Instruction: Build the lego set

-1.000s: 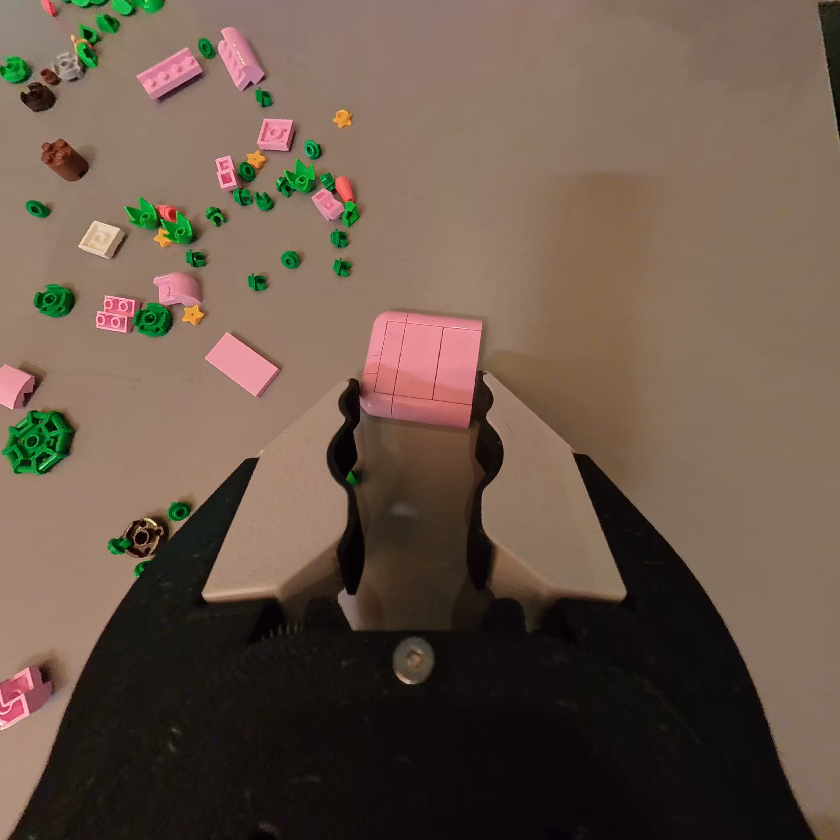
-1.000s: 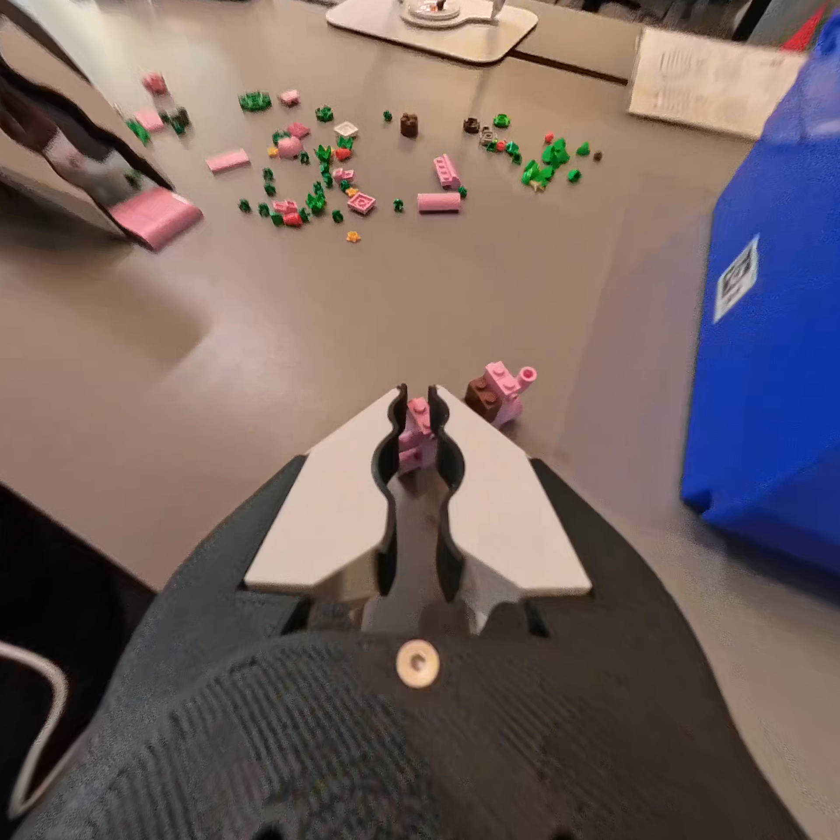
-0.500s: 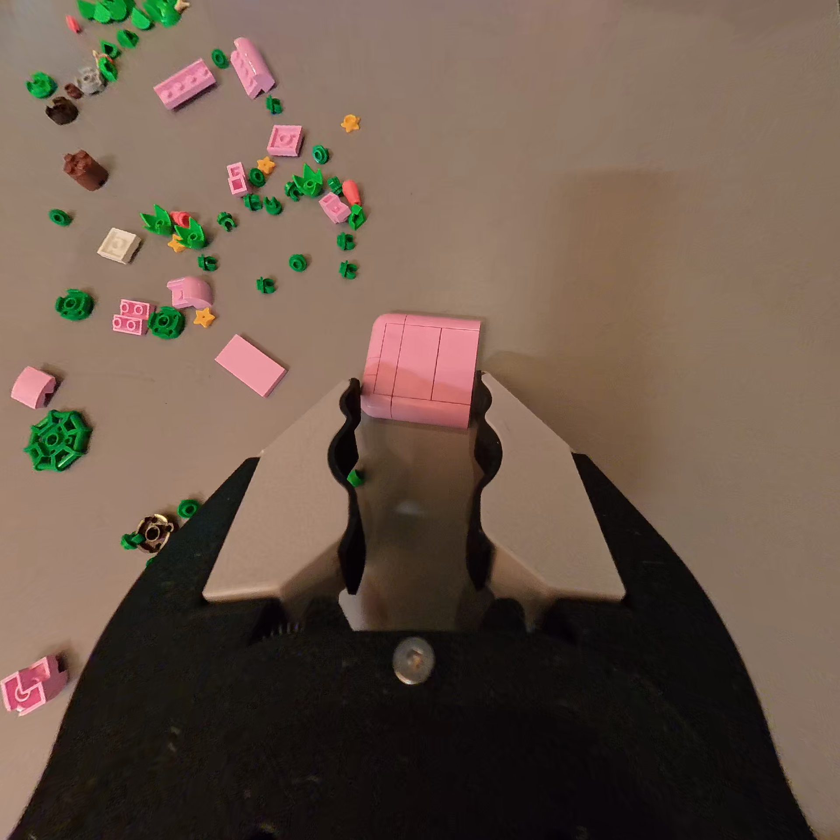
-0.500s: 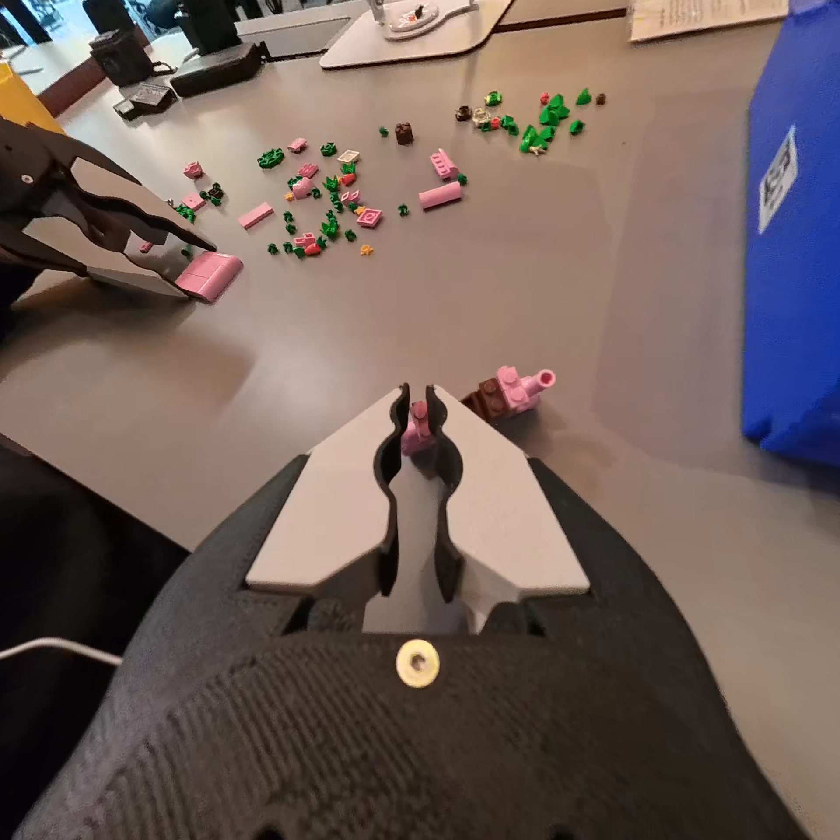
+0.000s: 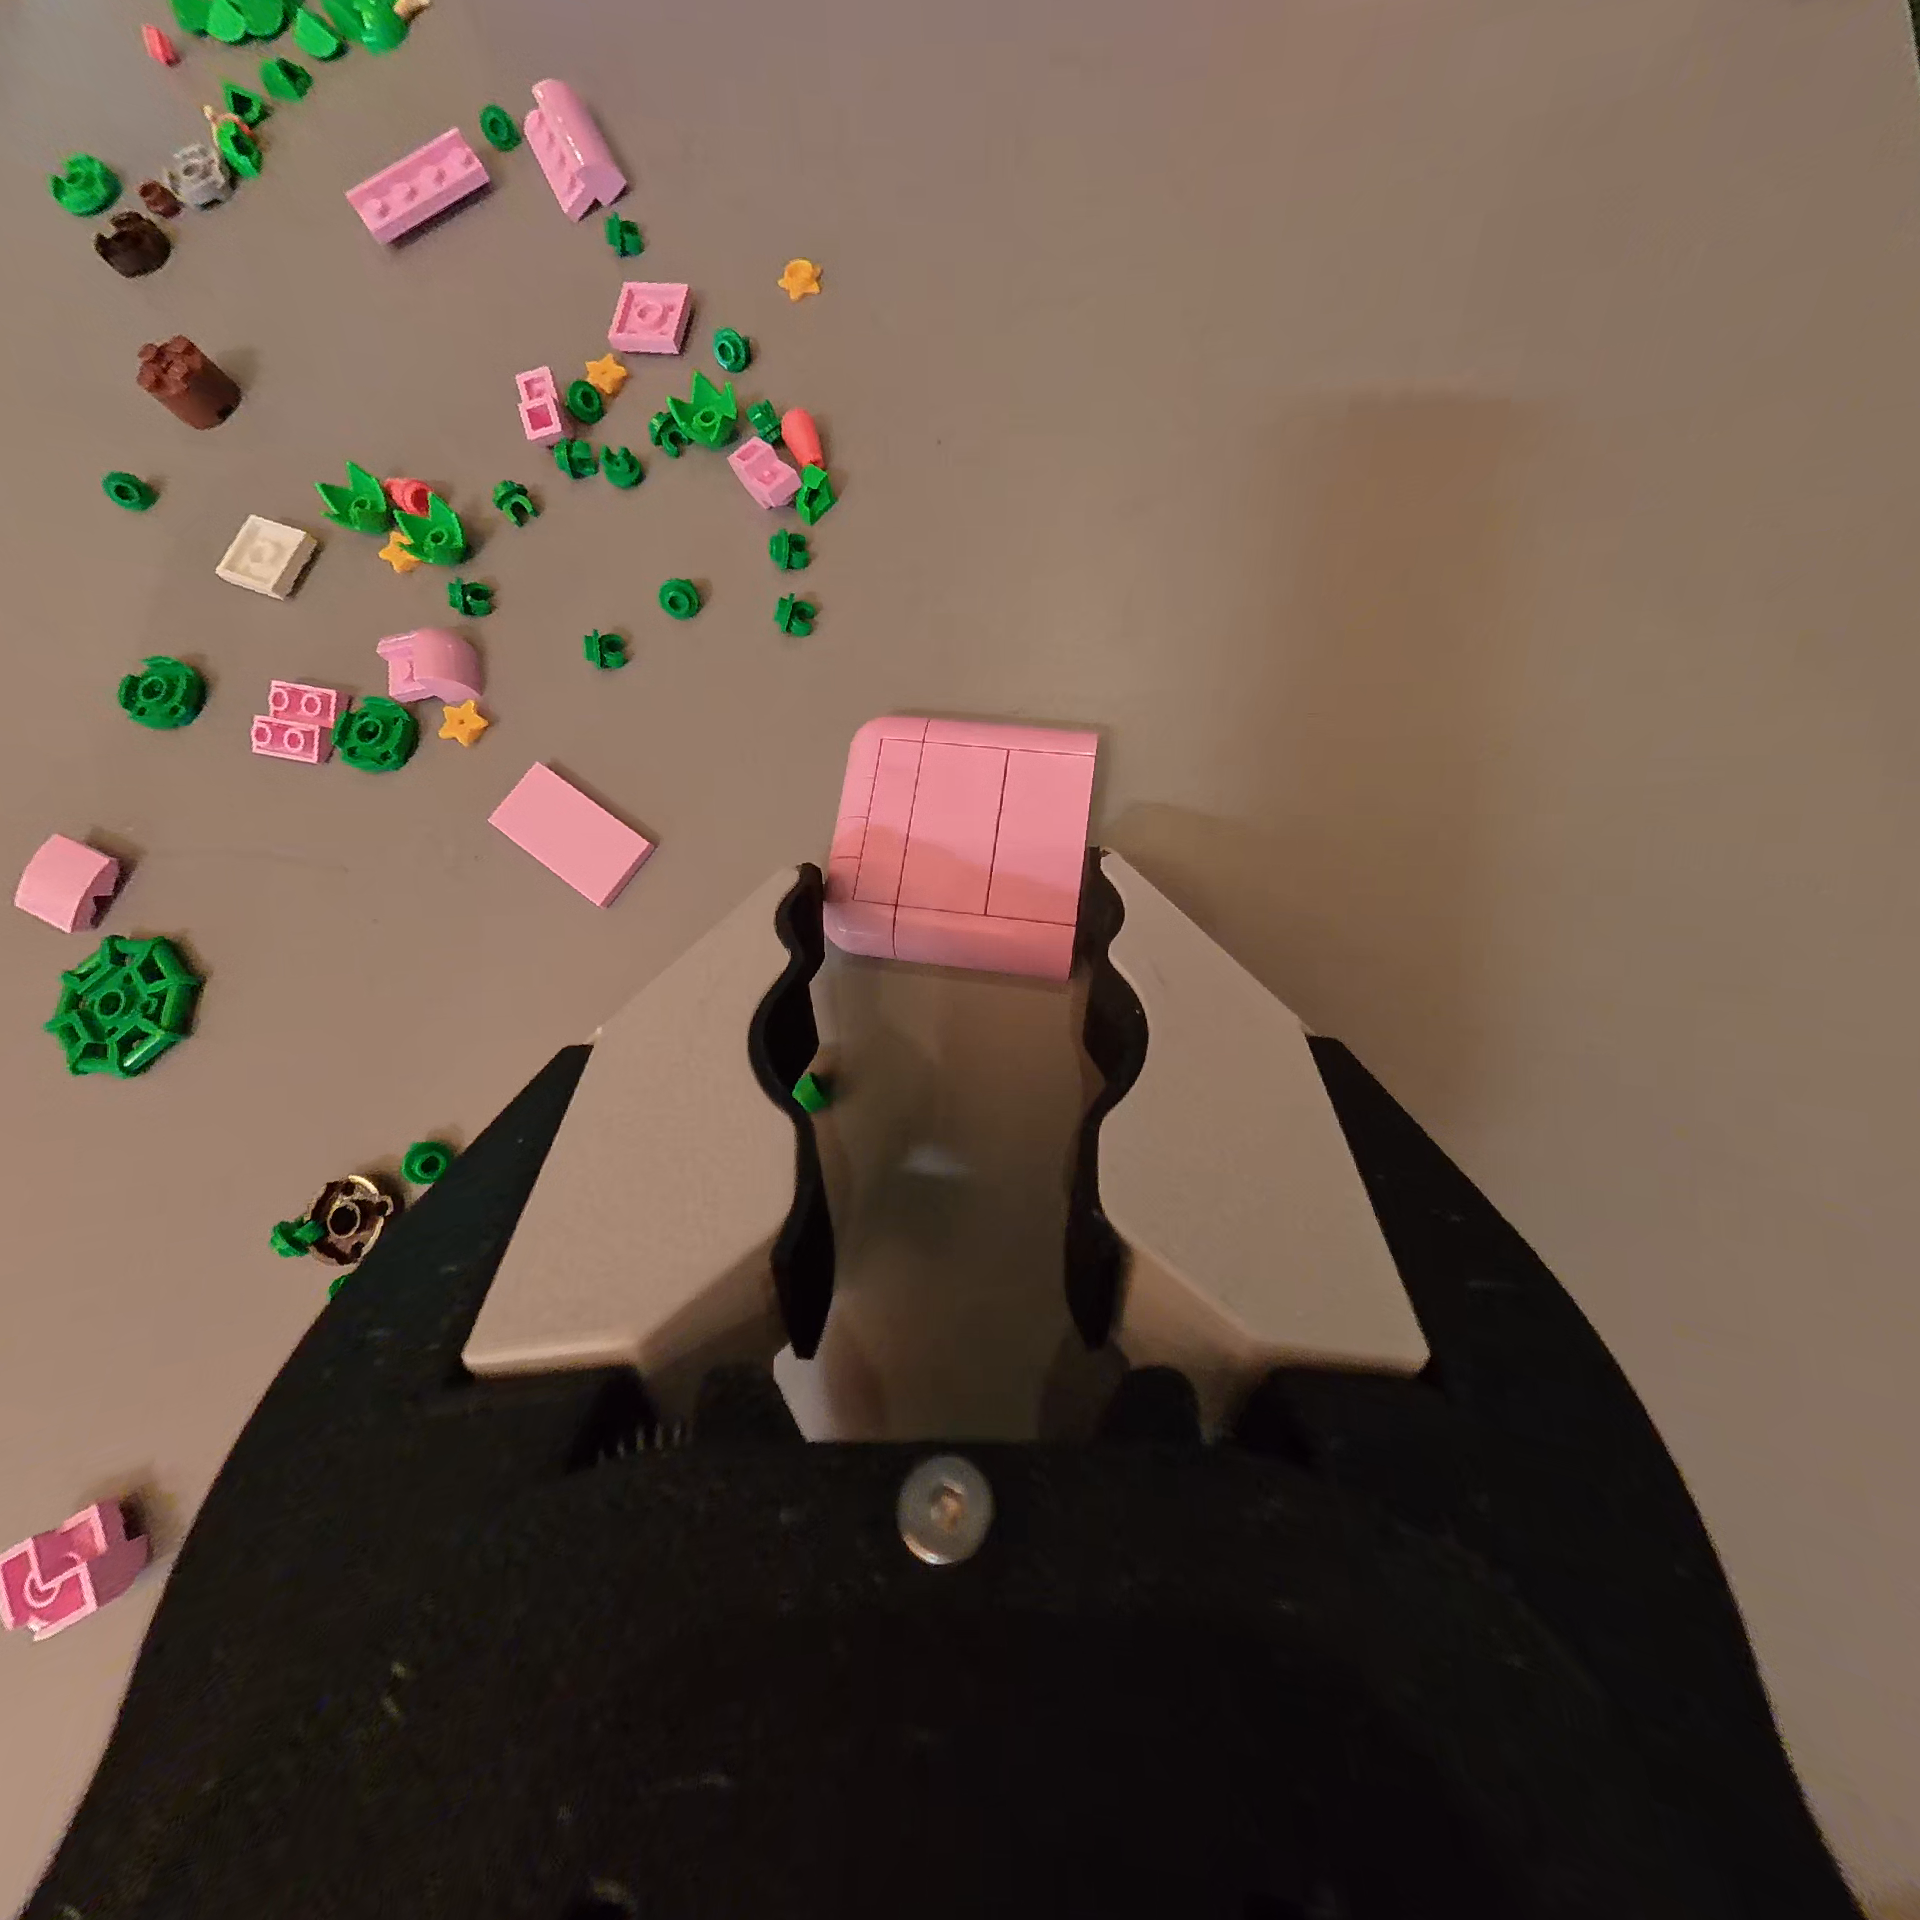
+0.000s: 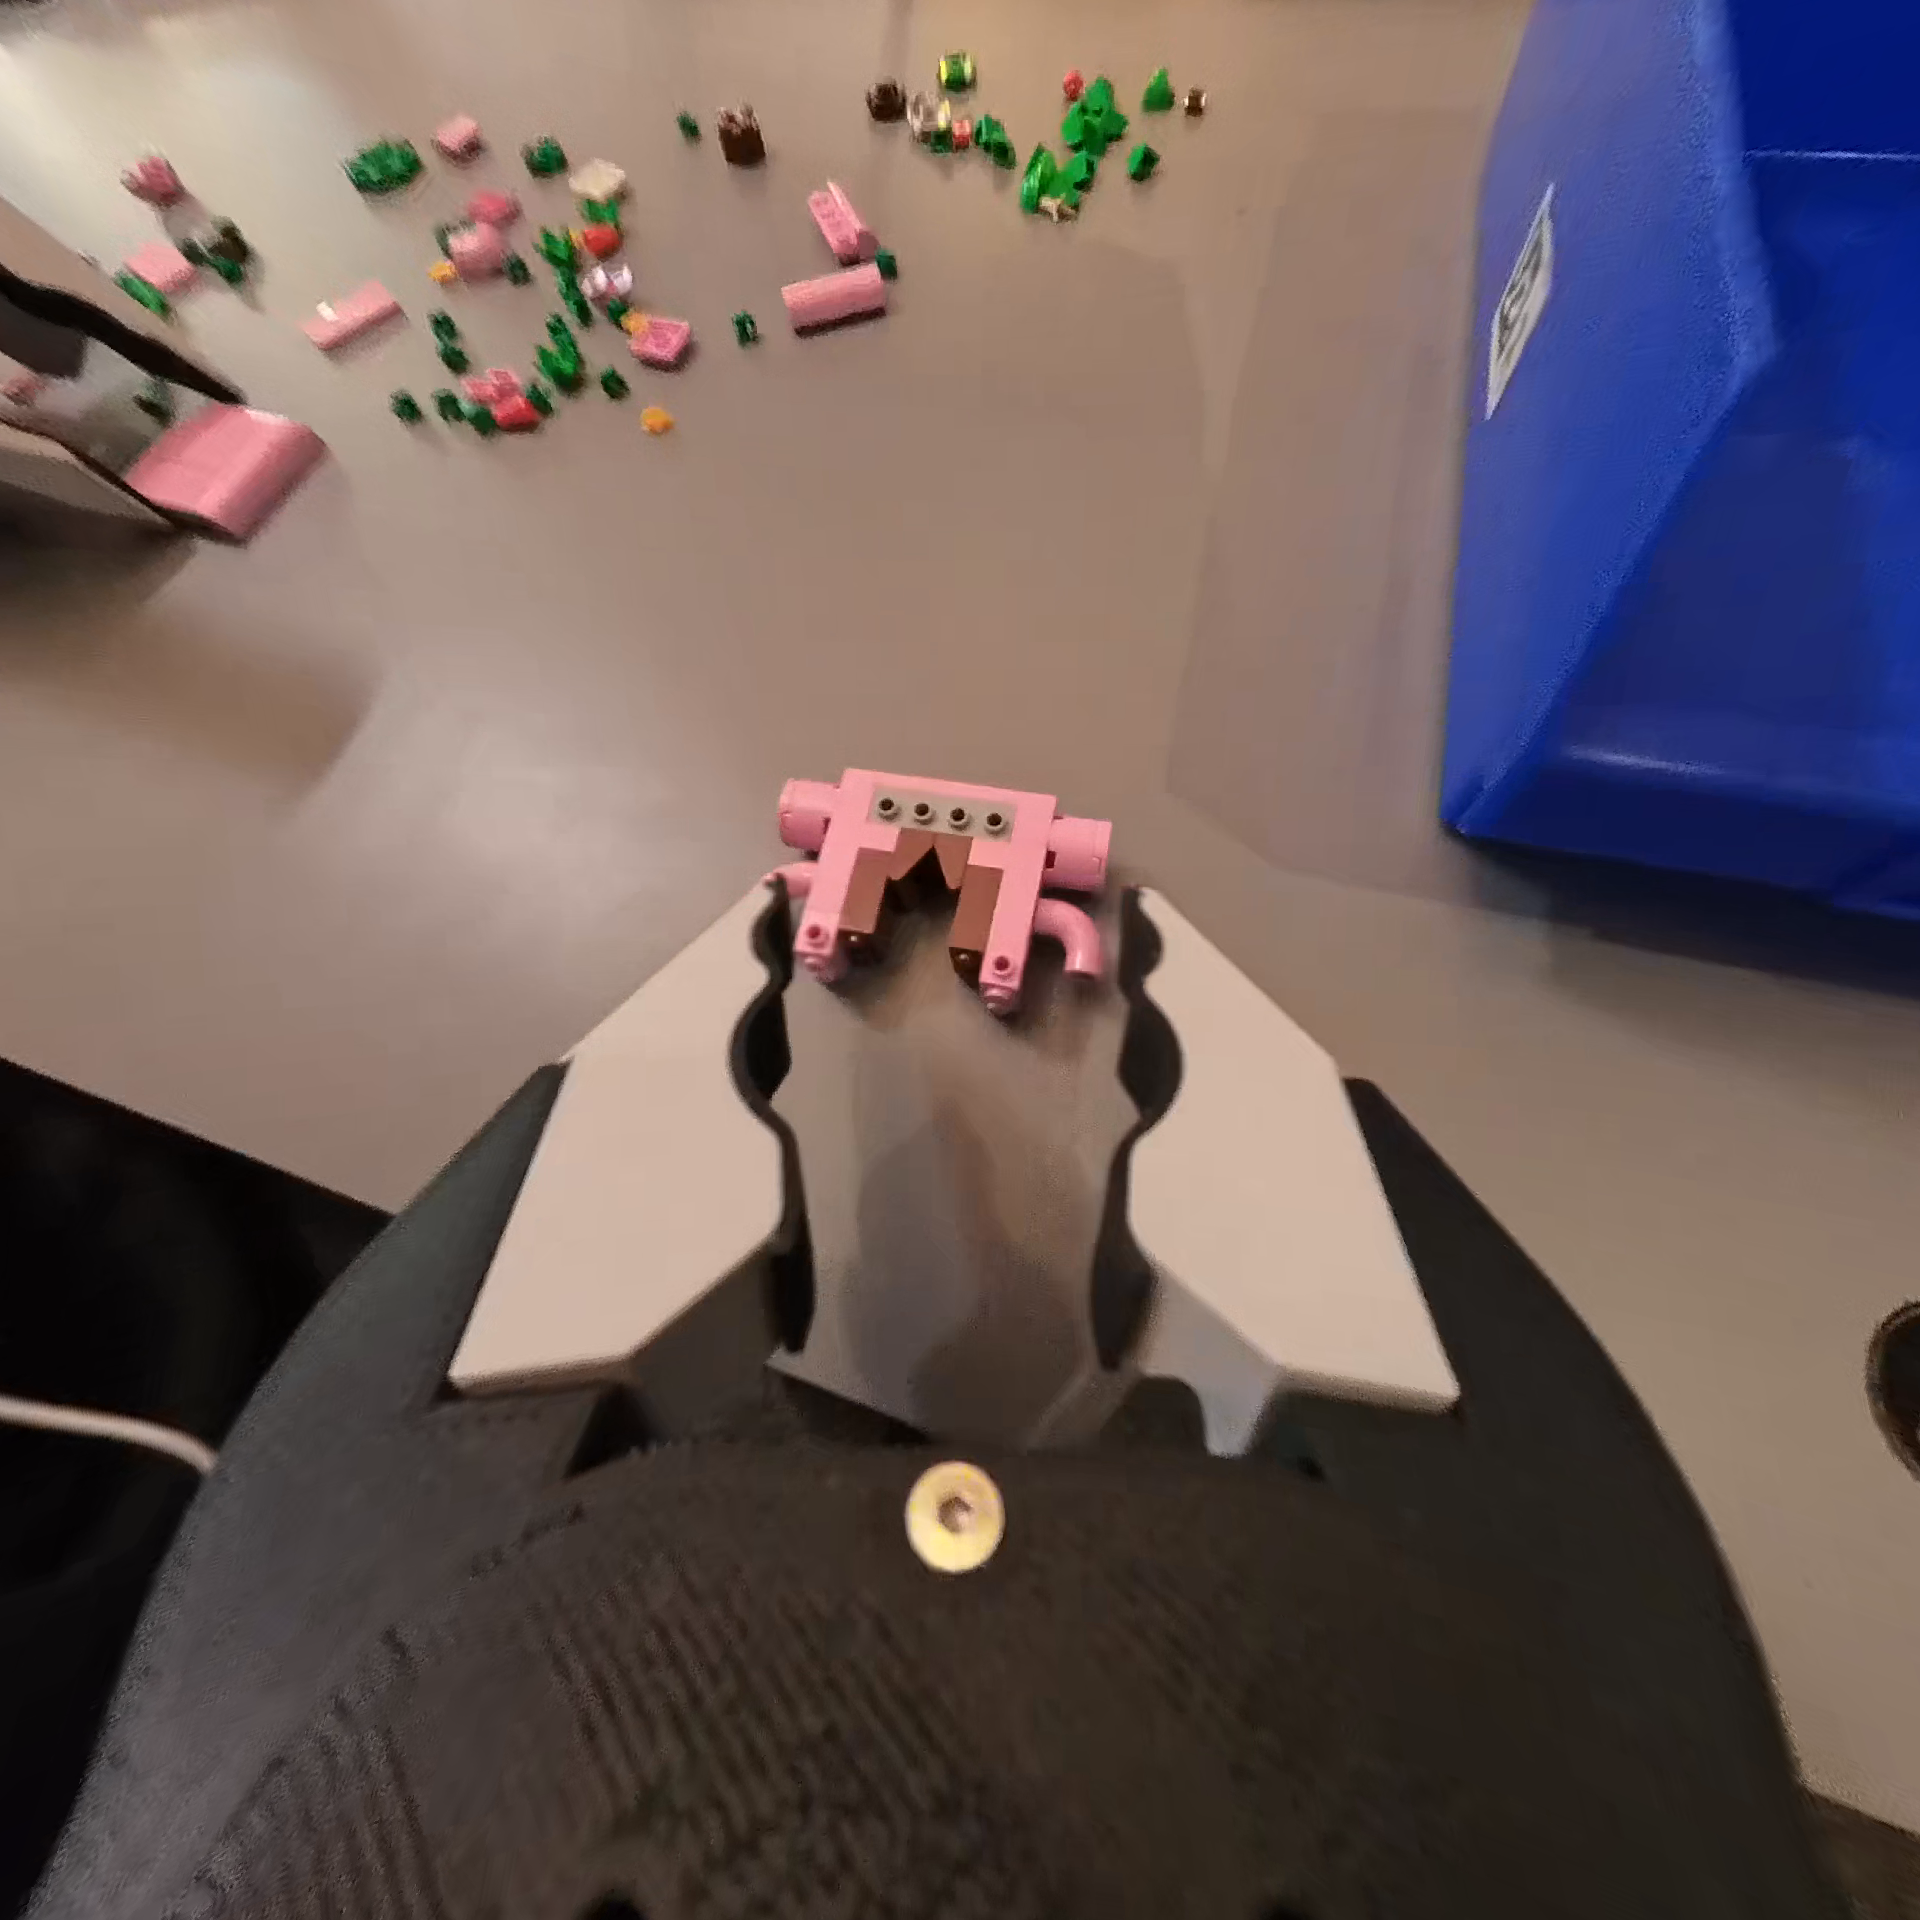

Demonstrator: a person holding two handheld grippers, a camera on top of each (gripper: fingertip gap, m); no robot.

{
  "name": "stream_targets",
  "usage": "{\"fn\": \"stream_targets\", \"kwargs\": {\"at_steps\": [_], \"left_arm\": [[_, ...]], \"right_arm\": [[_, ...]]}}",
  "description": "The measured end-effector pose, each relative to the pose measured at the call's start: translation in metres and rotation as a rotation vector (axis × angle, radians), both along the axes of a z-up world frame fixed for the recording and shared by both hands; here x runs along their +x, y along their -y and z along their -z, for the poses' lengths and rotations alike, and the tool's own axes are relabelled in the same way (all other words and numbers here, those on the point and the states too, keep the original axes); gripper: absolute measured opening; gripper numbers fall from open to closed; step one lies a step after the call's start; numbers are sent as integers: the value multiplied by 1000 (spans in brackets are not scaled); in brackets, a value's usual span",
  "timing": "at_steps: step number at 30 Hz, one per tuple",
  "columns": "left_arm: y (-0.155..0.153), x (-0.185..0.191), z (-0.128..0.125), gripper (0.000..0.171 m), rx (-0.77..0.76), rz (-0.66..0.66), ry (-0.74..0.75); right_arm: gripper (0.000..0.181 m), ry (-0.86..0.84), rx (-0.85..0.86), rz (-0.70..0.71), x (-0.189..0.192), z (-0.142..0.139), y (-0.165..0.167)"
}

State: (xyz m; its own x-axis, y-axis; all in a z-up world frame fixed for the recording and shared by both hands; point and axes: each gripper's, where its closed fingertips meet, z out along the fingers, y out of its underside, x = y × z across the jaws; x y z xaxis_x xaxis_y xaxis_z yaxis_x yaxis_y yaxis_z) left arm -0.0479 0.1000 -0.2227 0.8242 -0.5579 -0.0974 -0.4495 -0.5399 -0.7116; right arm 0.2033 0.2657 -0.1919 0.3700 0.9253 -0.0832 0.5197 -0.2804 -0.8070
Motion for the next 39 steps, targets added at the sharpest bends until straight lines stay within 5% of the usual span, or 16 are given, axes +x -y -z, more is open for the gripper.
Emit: {"fn": "stream_targets", "kwargs": {"at_steps": [2,21,39], "left_arm": [[0,0,0,48,-2,0,2],[-1,-1,0,48,10,-6,-11],[-1,-2,0,50,11,-12,-11]], "right_arm": [[74,73,28,-24,-4,11,1],[60,53,184,-260,-149,13,81],[70,25,132,-244,-175,11,116]]}}
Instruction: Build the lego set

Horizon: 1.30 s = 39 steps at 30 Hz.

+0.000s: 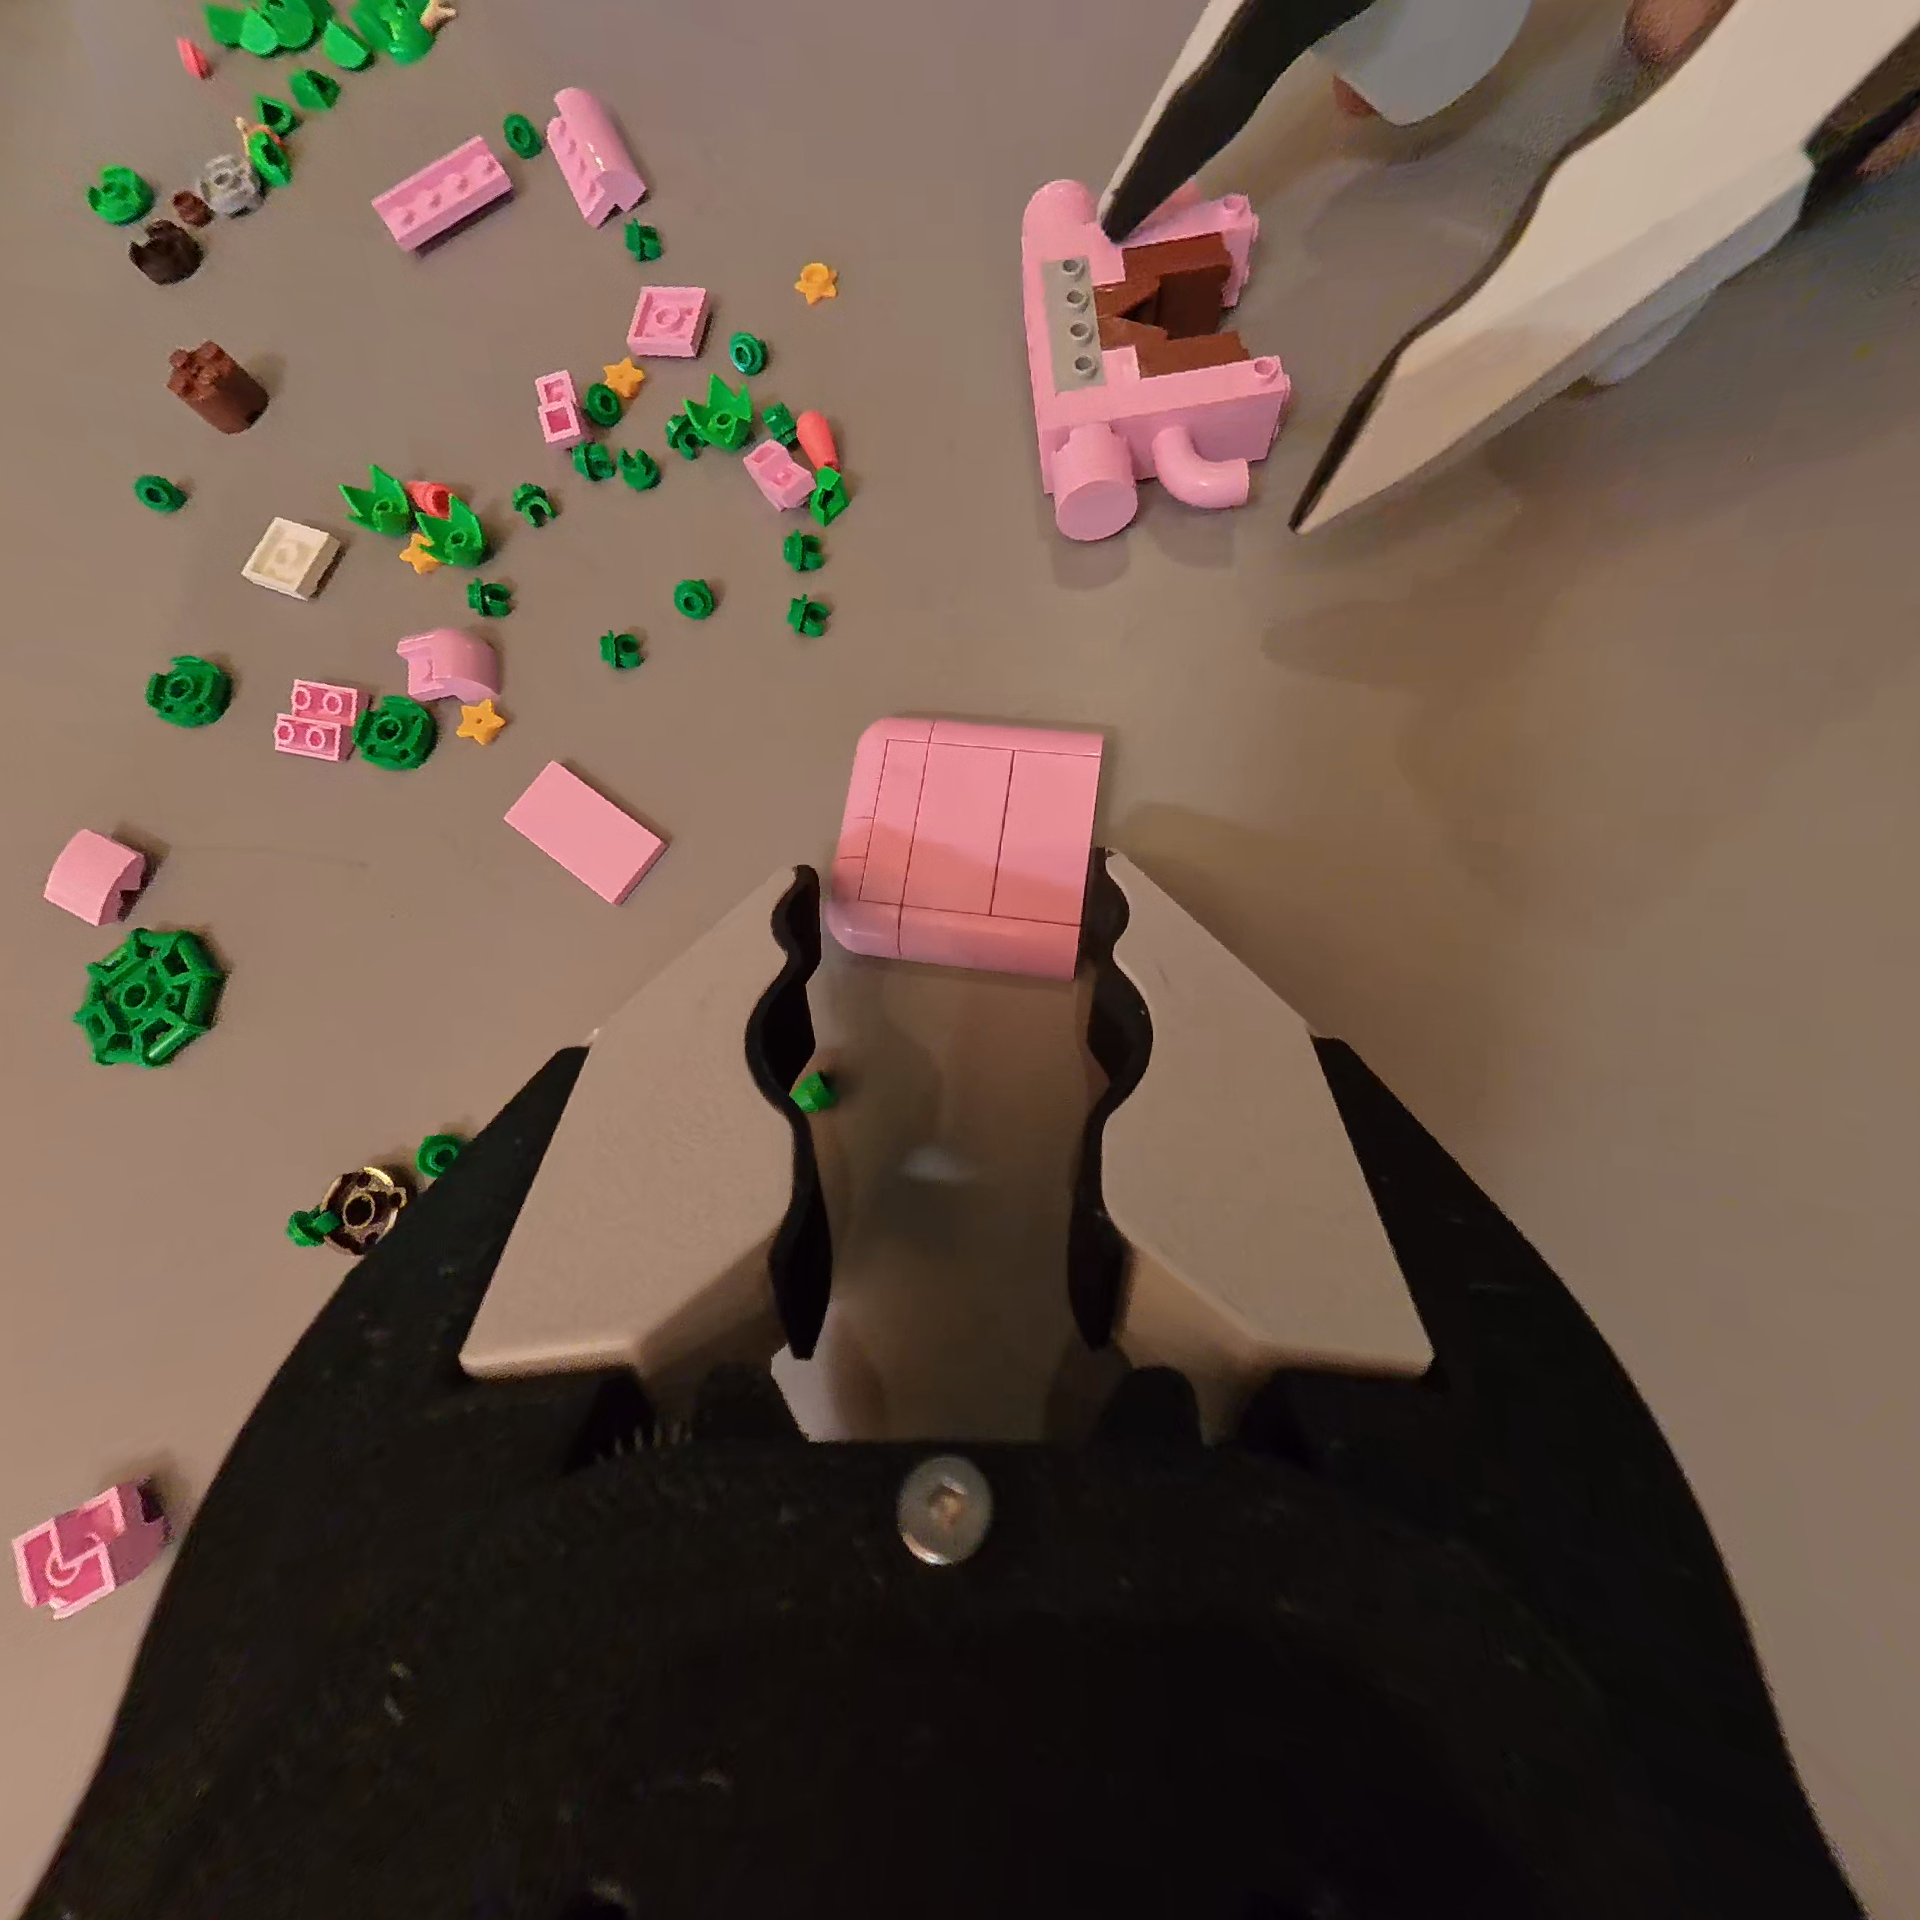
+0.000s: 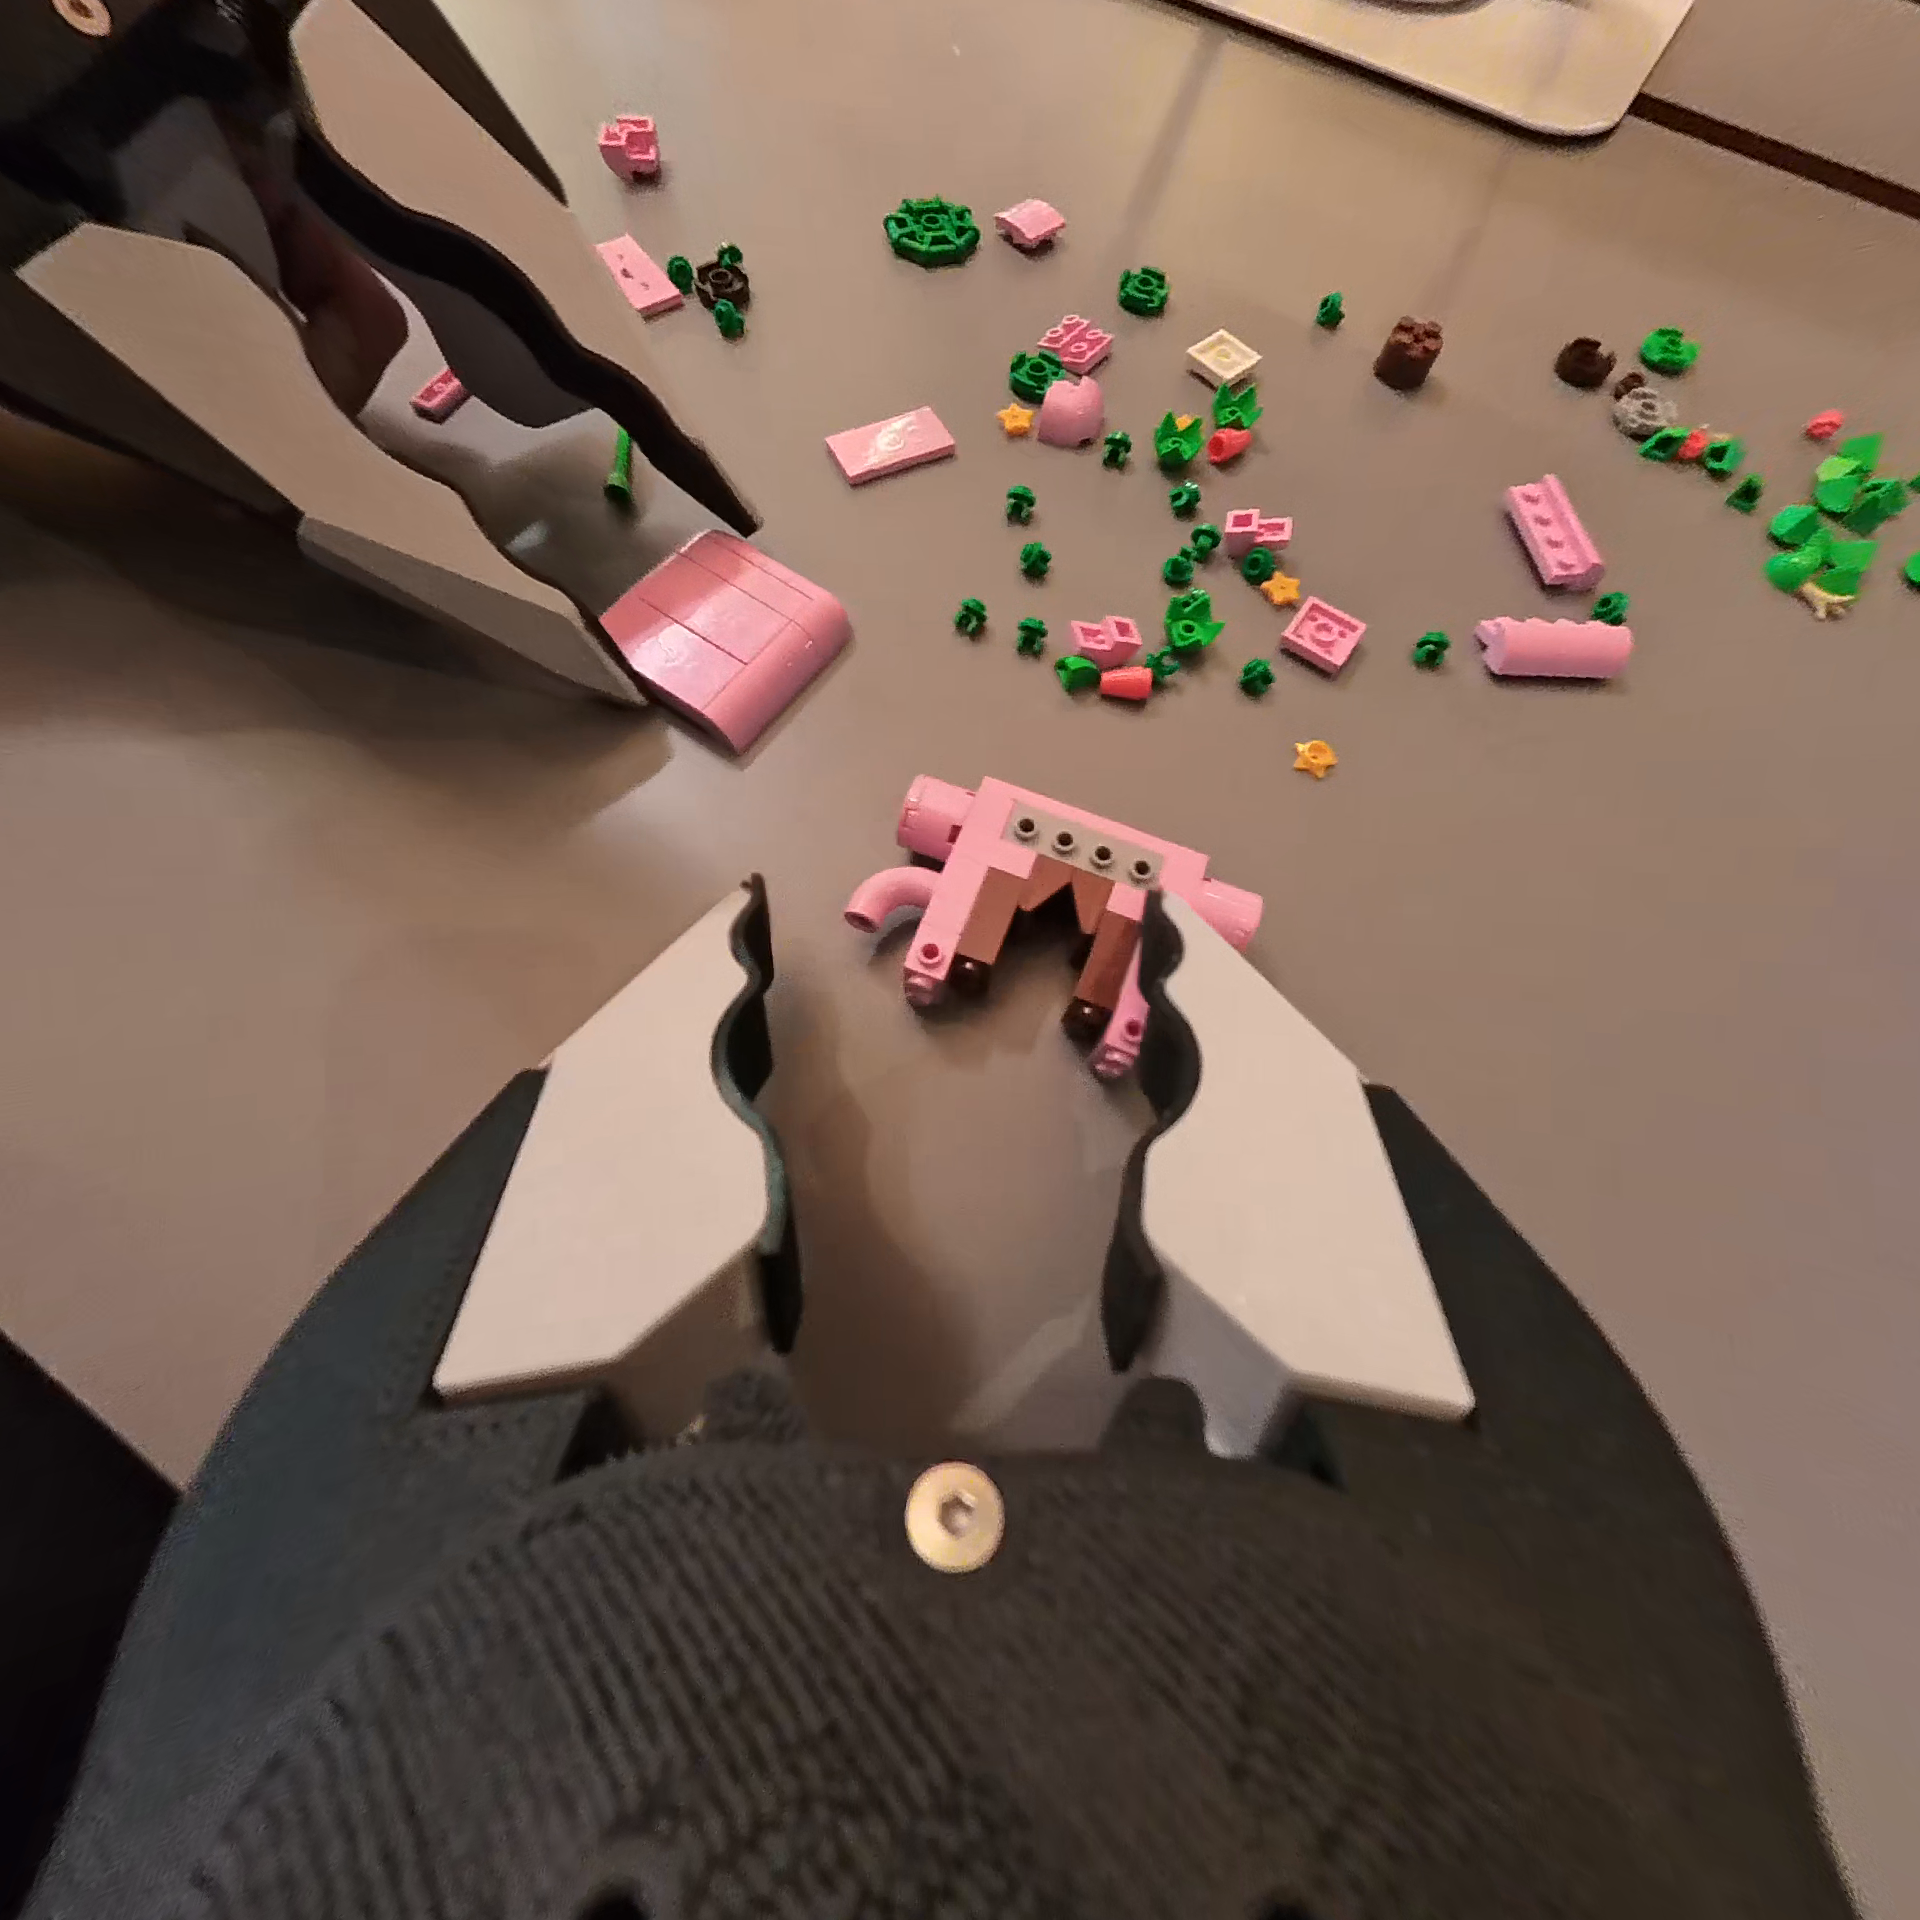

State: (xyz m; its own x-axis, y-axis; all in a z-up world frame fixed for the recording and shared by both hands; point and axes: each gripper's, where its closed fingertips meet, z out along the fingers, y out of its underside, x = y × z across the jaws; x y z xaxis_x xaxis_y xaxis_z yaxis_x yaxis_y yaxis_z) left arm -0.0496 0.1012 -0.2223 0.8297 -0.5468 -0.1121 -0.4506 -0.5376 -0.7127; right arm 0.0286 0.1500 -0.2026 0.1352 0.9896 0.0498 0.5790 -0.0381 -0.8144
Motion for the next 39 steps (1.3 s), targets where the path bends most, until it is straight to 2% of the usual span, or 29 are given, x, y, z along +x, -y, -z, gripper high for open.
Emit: {"fn": "stream_targets", "kwargs": {"at_steps": [9,14,19,24,29,33,36,39], "left_arm": [[0,-1,0,52,0,-6,1],[-5,-9,-2,72,22,-70,-18],[-6,-2,-1,74,12,-33,-6],[-3,7,2,49,-56,33,58],[-5,5,-1,48,-8,7,20],[-13,15,-18,47,30,-38,99],[-23,39,-31,47,18,-61,161],[-36,69,-36,47,25,-42,124]], "right_arm": [[73,-105,-55,14,4,-16,0],[73,-281,18,78,12,-44,-26],[72,-352,50,123,22,-55,-51],[73,-370,-48,98,21,-55,-58],[64,-437,-49,95,26,-64,-72],[54,-488,60,114,33,-74,-87],[43,-521,51,124,34,-78,-96],[45,-501,-54,115,30,-72,-104]]}}
